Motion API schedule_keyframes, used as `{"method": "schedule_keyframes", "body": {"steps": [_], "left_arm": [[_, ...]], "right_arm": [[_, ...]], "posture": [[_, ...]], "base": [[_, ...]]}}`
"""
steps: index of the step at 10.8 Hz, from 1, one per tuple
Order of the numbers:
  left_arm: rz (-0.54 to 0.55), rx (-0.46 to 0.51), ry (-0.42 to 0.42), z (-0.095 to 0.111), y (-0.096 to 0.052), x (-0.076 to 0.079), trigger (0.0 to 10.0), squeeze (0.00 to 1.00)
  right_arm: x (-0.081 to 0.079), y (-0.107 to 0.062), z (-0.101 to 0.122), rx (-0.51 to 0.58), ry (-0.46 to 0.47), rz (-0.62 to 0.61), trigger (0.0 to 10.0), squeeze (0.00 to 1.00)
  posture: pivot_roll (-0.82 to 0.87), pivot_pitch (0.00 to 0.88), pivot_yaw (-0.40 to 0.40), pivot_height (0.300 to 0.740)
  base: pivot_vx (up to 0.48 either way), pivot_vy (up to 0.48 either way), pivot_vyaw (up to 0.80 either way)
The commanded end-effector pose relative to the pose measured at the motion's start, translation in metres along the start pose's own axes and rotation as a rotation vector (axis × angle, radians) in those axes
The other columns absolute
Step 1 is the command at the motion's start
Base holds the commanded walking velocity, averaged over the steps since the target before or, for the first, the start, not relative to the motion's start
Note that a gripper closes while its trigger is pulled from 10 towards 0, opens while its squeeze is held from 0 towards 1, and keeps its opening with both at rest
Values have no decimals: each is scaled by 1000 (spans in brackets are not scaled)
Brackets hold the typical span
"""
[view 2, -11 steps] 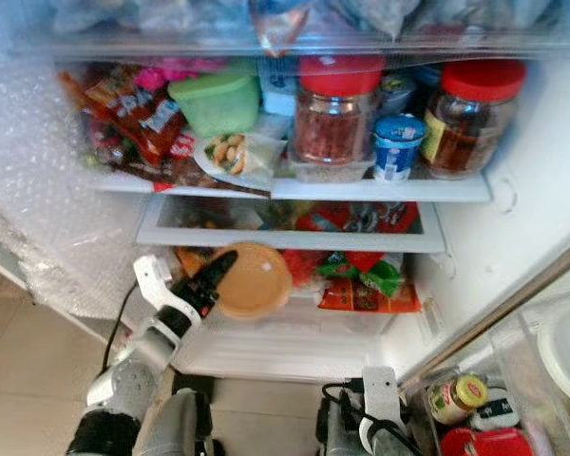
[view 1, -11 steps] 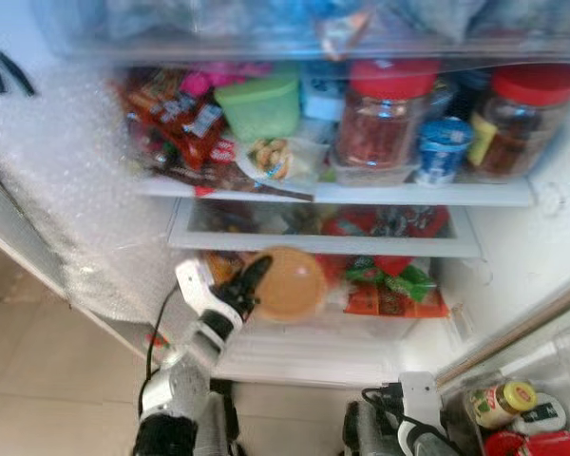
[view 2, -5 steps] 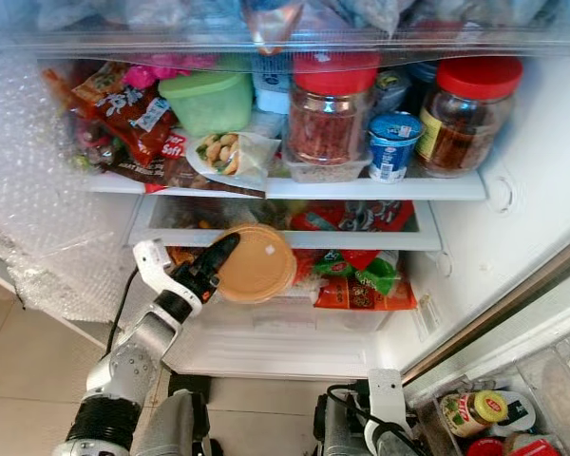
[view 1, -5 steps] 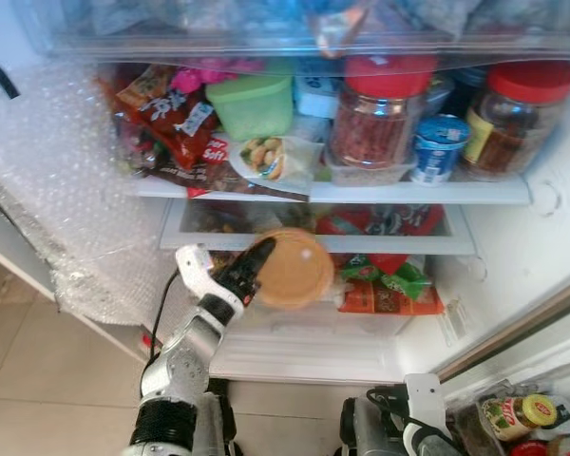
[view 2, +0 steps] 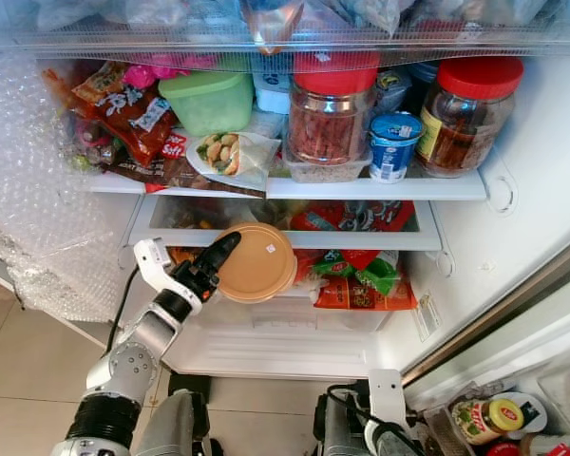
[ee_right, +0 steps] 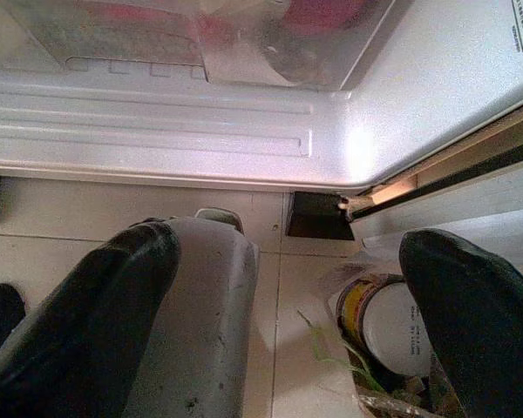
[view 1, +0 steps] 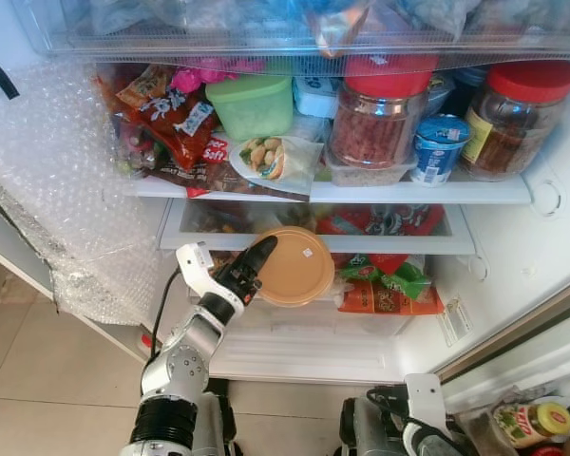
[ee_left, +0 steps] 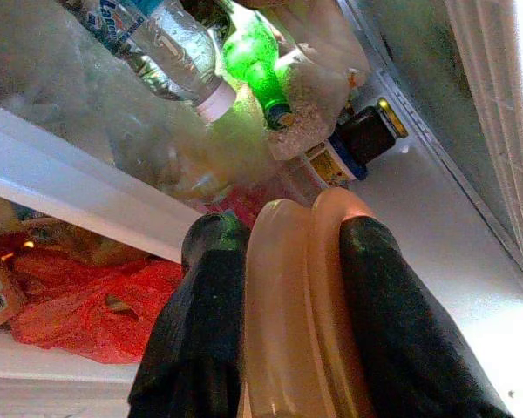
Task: Restocking fridge
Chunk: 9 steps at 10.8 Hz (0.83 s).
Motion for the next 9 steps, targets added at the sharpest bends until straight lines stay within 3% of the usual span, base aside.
{"method": "schedule_keyframes", "body": {"steps": [1,9], "left_arm": [[6,-12,1,-1,-1,-3,10000,0],[15,-10,4,-1,-1,-5,10000,0]], "right_arm": [[-12,-6,-26,-82,12,32,10000,0],[-13,-6,-26,-83,15,31,10000,0]], "posture": [[-88,161,26,631],[-90,164,28,631]], "base": [[0,0,0],[238,0,0]]}}
Point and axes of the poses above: a point about 5 cm out from each wrist's last joint towards the gripper, its own y axis pointing out of the wrist towards the gripper, its own z axis along the axis of the wrist's last joint, x = y × z, the point moved 6 cm from there along y, pointing out of the wrist towards the gripper, and after that the axes turned 12 degrees about -y, right-handed, at the moved point
